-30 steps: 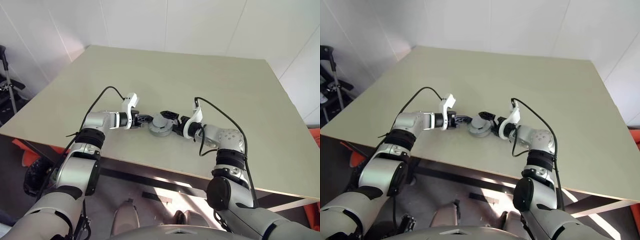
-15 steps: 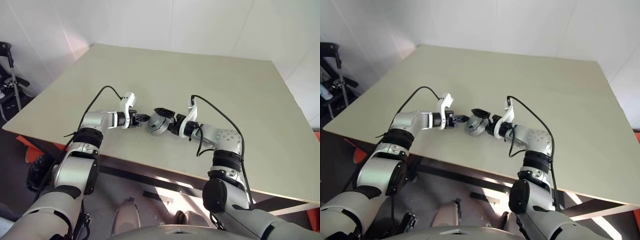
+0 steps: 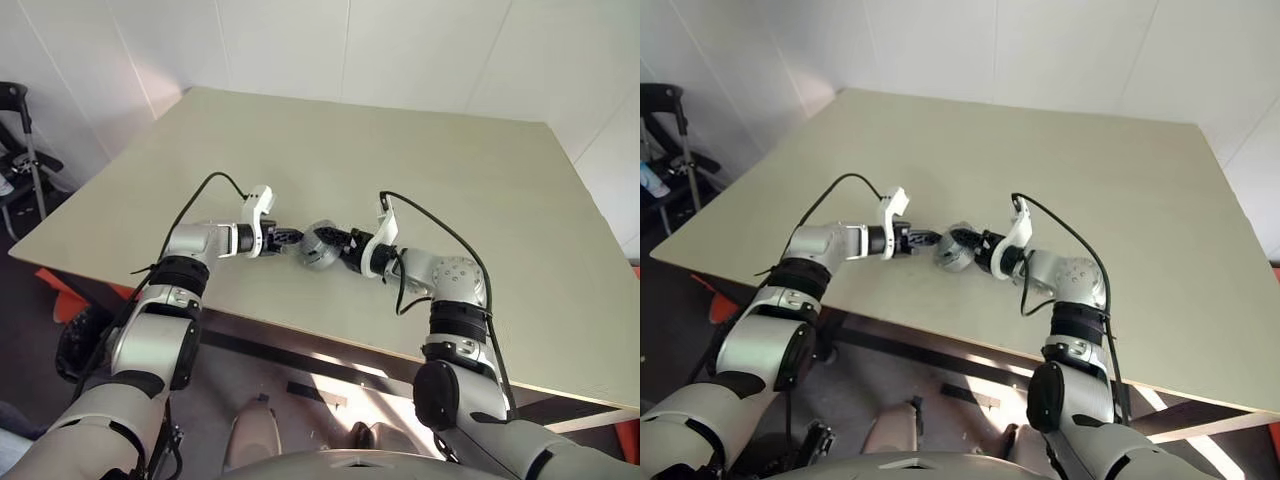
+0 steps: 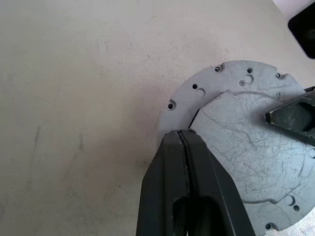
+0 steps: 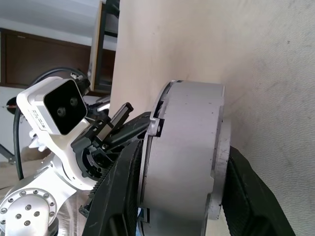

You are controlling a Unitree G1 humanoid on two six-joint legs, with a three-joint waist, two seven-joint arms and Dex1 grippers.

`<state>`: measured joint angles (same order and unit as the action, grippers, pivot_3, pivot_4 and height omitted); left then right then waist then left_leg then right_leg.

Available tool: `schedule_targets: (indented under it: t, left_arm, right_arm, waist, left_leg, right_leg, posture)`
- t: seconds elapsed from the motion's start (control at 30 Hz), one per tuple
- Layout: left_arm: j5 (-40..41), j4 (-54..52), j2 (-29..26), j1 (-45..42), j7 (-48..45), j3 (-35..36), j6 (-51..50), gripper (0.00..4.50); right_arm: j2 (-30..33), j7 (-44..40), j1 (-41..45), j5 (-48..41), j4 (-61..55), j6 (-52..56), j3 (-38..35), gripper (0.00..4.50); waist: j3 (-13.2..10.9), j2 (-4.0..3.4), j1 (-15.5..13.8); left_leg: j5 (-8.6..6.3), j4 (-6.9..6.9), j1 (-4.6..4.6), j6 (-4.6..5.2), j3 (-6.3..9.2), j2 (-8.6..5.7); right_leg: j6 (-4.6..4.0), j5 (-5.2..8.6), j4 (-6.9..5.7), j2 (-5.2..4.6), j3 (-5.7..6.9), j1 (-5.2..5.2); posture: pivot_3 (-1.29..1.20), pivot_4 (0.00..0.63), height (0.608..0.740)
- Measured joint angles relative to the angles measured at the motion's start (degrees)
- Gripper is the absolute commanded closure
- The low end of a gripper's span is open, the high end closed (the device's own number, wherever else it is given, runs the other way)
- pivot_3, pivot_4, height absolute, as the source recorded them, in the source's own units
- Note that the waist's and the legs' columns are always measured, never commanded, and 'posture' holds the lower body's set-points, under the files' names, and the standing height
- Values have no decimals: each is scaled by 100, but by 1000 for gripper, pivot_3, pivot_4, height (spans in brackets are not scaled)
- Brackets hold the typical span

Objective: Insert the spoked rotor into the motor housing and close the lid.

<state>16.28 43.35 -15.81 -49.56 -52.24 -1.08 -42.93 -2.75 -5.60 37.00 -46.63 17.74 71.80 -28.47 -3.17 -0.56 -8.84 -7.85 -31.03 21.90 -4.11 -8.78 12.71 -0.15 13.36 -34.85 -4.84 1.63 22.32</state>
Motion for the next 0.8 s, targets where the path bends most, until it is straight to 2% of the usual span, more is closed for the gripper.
schedule_targets:
  t: [0.13, 0.27, 0.57, 0.8]
  left_arm:
    - [0, 0, 3, 0, 0, 0, 0, 4500]
    - [1, 0, 1, -1, 0, 6, 1, 4500]
    - [-4, 22, 13, -1, 9, 5, 7, 4500]
    - [3, 45, 14, 0, 13, 45, 22, 4500]
  right_arm:
    - [24, -33, 0, 4, 7, -53, 50, 1863]
    - [51, -80, 0, -4, 33, -69, 65, 2562]
    - [106, -151, 1, -7, 179, -206, 103, 2573]
    - [65, -7, 56, -185, 499, -310, -187, 2573]
  waist:
    - [0, 0, 0]
    - [0, 0, -2]
    - [0, 0, -3]
    - [0, 0, 3]
  left_leg:
    - [0, -5, 4, 0, 1, -1]
    - [0, -5, 4, 0, 2, -2]
    - [0, -18, 0, 0, 3, -3]
    - [1, -22, -8, -1, 3, -3]
  right_leg:
    - [1, 0, 0, -1, 0, 0]
    - [1, -1, -1, -1, 1, -2]
    - [1, -2, -8, -7, 1, -9]
    - [-17, 9, -18, -8, 1, -12]
  posture:
    - [0, 0, 740]
    - [0, 0, 740]
    - [0, 0, 740]
    - [0, 0, 740]
